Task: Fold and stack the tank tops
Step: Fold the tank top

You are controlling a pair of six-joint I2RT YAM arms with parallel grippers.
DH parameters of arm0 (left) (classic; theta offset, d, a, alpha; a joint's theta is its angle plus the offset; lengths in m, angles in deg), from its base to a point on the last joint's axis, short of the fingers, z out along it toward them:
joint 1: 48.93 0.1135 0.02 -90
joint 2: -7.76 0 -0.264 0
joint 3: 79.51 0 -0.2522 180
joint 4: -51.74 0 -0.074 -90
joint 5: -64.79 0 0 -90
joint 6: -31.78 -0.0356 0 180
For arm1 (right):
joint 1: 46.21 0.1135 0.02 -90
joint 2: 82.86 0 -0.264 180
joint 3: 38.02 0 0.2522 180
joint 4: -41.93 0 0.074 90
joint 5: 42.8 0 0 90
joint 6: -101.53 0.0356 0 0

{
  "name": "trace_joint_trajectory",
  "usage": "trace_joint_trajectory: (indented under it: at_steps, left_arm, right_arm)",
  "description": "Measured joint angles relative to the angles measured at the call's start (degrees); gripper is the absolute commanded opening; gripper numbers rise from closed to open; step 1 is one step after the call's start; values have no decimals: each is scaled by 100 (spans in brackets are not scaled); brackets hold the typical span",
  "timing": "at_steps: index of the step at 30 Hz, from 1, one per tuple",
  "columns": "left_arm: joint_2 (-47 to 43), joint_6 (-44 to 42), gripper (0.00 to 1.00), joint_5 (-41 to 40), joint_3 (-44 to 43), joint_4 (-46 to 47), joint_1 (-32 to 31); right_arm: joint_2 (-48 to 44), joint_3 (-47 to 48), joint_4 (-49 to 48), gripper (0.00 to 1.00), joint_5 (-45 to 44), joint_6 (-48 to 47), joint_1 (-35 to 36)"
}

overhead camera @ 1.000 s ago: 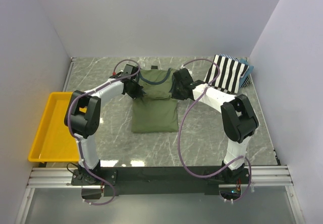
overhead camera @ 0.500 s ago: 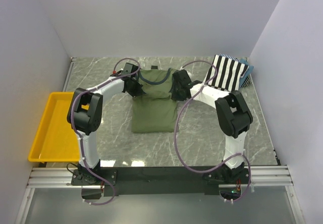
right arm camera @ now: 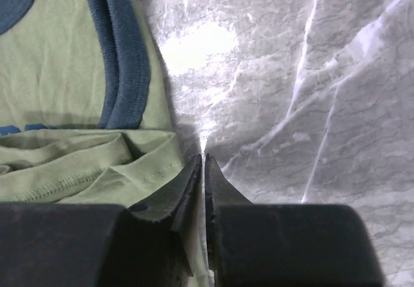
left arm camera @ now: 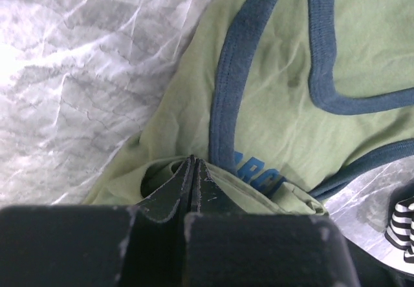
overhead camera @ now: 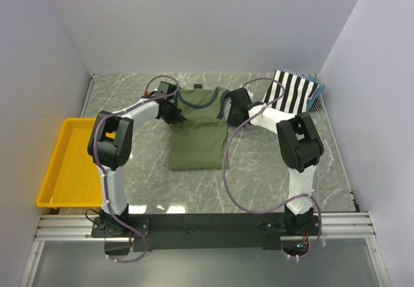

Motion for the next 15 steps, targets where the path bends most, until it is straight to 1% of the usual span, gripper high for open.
trace_joint_trajectory:
  at_steps: [5,8,9,11,12,13,15]
  left_arm:
    - [9,-184,1,46,2,234,39]
    - [4,-310,3,142,20,527,70]
    - [2,-334,8,166,33,612,79]
    - [-33,-448,15,269,103,846,107]
    - [-61,-496,20,315,131,929,116]
    - [-111,-566,29,354,160,1019,125]
    - [-260,-673,37,356,166,1040,136]
  right_arm:
    - [0,0,-2,9,0,2,-15]
    - [0,0,-2,15,-4,4,-15]
    - [-2,0,-2,21,-7,4,-17]
    - [-17,0,0,29,-17,4,-17]
    - [-42,-2,0,34,-26,-2,-28]
    - [-81,-11,4,36,-31,4,-28]
    - [-216,-35,20,38,-46,-11,-35]
